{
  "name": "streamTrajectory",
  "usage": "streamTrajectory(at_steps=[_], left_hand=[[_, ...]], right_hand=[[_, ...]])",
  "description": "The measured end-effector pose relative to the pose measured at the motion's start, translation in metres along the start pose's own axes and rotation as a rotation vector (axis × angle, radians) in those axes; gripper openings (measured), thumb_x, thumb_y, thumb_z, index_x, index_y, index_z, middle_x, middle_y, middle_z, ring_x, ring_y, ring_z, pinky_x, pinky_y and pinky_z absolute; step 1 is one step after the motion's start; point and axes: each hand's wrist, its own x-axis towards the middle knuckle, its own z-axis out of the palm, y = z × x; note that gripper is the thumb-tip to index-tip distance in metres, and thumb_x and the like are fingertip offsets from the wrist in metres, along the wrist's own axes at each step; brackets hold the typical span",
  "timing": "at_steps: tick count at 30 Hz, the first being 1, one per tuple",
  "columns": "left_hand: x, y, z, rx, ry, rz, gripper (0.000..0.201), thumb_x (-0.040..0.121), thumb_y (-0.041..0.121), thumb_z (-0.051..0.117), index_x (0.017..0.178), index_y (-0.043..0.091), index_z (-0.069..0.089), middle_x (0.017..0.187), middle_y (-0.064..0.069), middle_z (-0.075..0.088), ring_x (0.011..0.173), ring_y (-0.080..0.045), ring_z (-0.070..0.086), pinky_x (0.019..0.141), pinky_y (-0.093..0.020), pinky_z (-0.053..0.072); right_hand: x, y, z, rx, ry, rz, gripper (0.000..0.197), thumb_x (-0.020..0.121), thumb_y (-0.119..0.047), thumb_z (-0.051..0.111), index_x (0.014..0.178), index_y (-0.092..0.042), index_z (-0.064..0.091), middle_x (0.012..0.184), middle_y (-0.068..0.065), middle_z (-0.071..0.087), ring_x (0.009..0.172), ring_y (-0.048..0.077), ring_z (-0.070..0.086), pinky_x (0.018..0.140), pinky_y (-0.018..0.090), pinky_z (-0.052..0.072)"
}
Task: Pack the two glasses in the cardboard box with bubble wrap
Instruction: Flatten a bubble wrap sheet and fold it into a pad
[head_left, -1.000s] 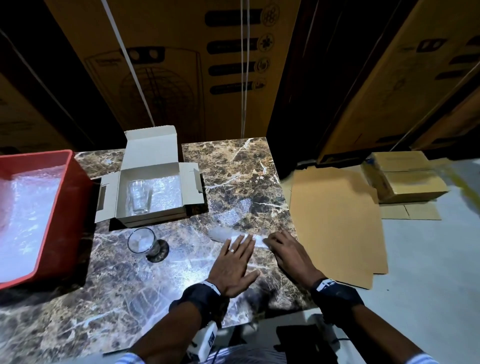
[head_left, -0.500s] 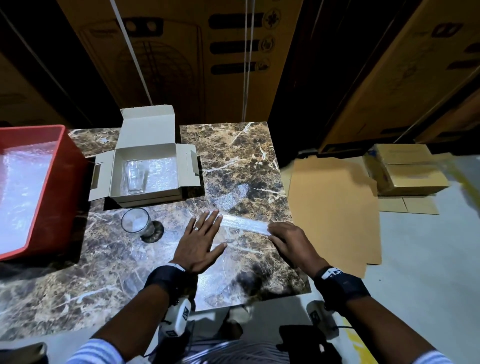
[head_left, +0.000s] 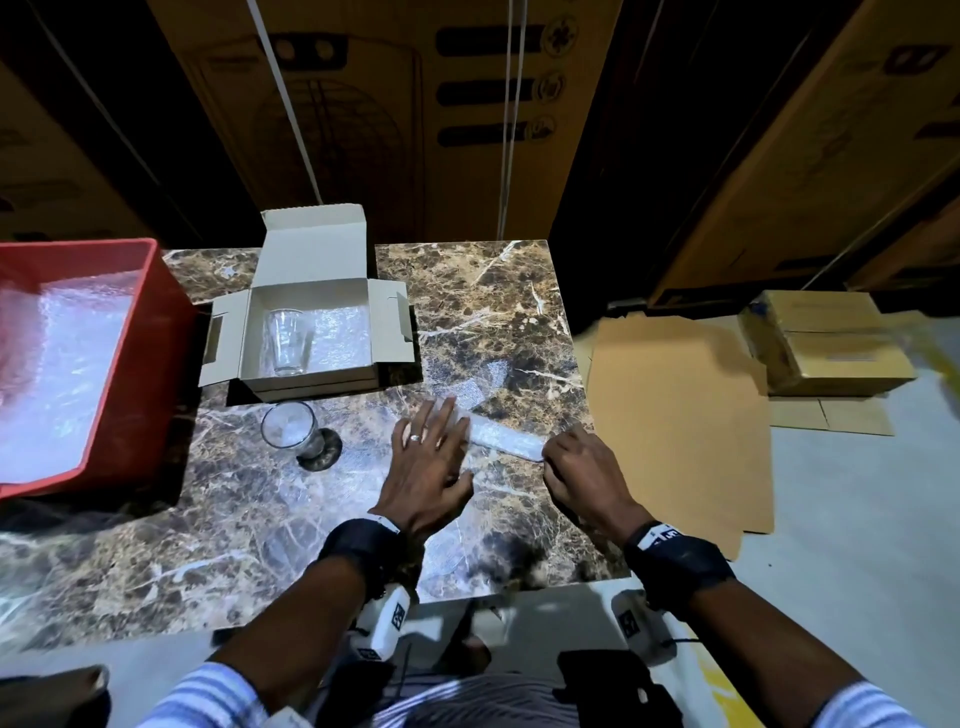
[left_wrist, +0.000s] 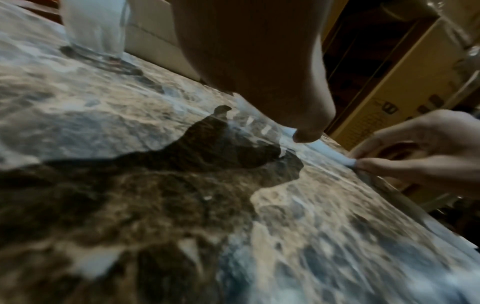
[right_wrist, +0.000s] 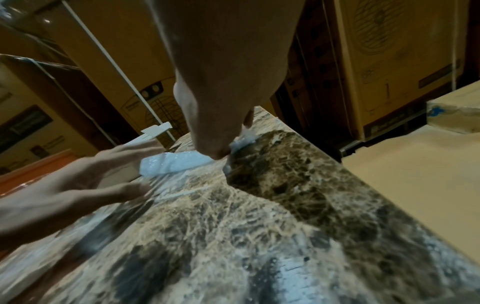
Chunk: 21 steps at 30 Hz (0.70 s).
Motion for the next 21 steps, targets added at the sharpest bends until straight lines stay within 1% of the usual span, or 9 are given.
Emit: streamTrajectory(at_steps=[3, 7, 10, 12, 15, 17, 19, 20, 21], left_hand=[[-0.001, 0.017, 0.007, 0.025, 0.017, 0.076, 0.061, 0.09, 0.041, 0.055, 0.147, 0.022, 0.047, 0.163, -0.009, 0.033, 0.149, -0.033, 0.029, 0.114, -0.053, 0.024], [-0.007, 0.028, 0.02, -0.031, 0.054, 0.112, 0.052, 0.093, 0.037, 0.048, 0.142, 0.019, 0.053, 0.145, -0.006, 0.052, 0.131, -0.028, 0.051, 0.105, -0.045, 0.025], [-0.018, 0.029, 0.024, -0.17, 0.073, 0.053, 0.05, 0.098, 0.038, 0.044, 0.142, 0.017, 0.055, 0.143, -0.008, 0.053, 0.13, -0.026, 0.051, 0.109, -0.041, 0.028], [-0.023, 0.028, 0.027, -0.289, 0.078, 0.022, 0.047, 0.099, 0.038, 0.047, 0.14, 0.016, 0.056, 0.145, -0.008, 0.052, 0.132, -0.026, 0.048, 0.111, -0.04, 0.033], [-0.025, 0.026, 0.031, -0.491, 0.104, -0.097, 0.034, 0.096, 0.034, 0.053, 0.127, 0.023, 0.061, 0.138, 0.003, 0.057, 0.127, -0.024, 0.052, 0.109, -0.043, 0.04], [-0.02, 0.027, 0.031, -0.641, 0.146, -0.174, 0.023, 0.095, 0.03, 0.056, 0.117, 0.026, 0.062, 0.125, 0.007, 0.063, 0.116, -0.02, 0.059, 0.099, -0.046, 0.049], [-0.017, 0.031, 0.022, -0.81, 0.168, -0.246, 0.015, 0.098, 0.026, 0.056, 0.11, 0.029, 0.064, 0.113, 0.007, 0.068, 0.105, -0.017, 0.066, 0.09, -0.046, 0.055], [-0.016, 0.032, 0.017, -0.887, 0.166, -0.272, 0.014, 0.1, 0.024, 0.056, 0.108, 0.03, 0.066, 0.109, 0.007, 0.07, 0.103, -0.016, 0.069, 0.088, -0.047, 0.057], [-0.015, 0.033, 0.014, -0.937, 0.161, -0.288, 0.016, 0.101, 0.023, 0.055, 0.108, 0.031, 0.067, 0.108, 0.008, 0.072, 0.102, -0.015, 0.07, 0.088, -0.046, 0.058]], right_hand=[[-0.002, -0.015, -0.007, -0.026, -0.024, 0.012, 0.014, 0.087, -0.025, 0.06, 0.091, -0.016, 0.069, 0.09, 0.005, 0.069, 0.09, 0.026, 0.057, 0.086, 0.042, 0.047], [-0.008, -0.038, -0.017, -0.055, -0.041, -0.022, 0.01, 0.082, -0.028, 0.06, 0.081, -0.018, 0.062, 0.077, 0.005, 0.066, 0.081, 0.027, 0.057, 0.083, 0.041, 0.044], [-0.014, -0.05, -0.019, -0.026, -0.098, -0.049, 0.012, 0.087, -0.032, 0.049, 0.083, -0.023, 0.056, 0.079, 0.003, 0.063, 0.08, 0.025, 0.053, 0.085, 0.042, 0.042], [-0.015, -0.058, -0.023, 0.026, -0.126, -0.077, 0.014, 0.088, -0.034, 0.046, 0.085, -0.023, 0.054, 0.08, 0.002, 0.061, 0.079, 0.023, 0.05, 0.084, 0.04, 0.043], [-0.011, -0.072, -0.031, 0.24, -0.149, -0.064, 0.014, 0.091, -0.034, 0.042, 0.089, -0.025, 0.052, 0.083, -0.004, 0.057, 0.079, 0.018, 0.046, 0.077, 0.039, 0.047], [-0.007, -0.077, -0.036, 0.438, -0.157, -0.02, 0.014, 0.093, -0.04, 0.042, 0.095, -0.028, 0.051, 0.091, -0.009, 0.053, 0.084, 0.013, 0.047, 0.076, 0.039, 0.05], [-0.002, -0.077, -0.04, 0.66, -0.176, 0.013, 0.02, 0.092, -0.045, 0.052, 0.108, -0.032, 0.051, 0.105, -0.011, 0.054, 0.092, 0.004, 0.054, 0.081, 0.028, 0.052], [0.001, -0.076, -0.042, 0.754, -0.204, 0.019, 0.03, 0.091, -0.042, 0.061, 0.117, -0.035, 0.048, 0.113, -0.014, 0.054, 0.098, -0.002, 0.056, 0.084, 0.021, 0.051], [0.004, -0.074, -0.043, 0.842, -0.245, 0.024, 0.046, 0.09, -0.035, 0.069, 0.127, -0.039, 0.043, 0.121, -0.018, 0.054, 0.106, -0.006, 0.056, 0.088, 0.017, 0.05]])
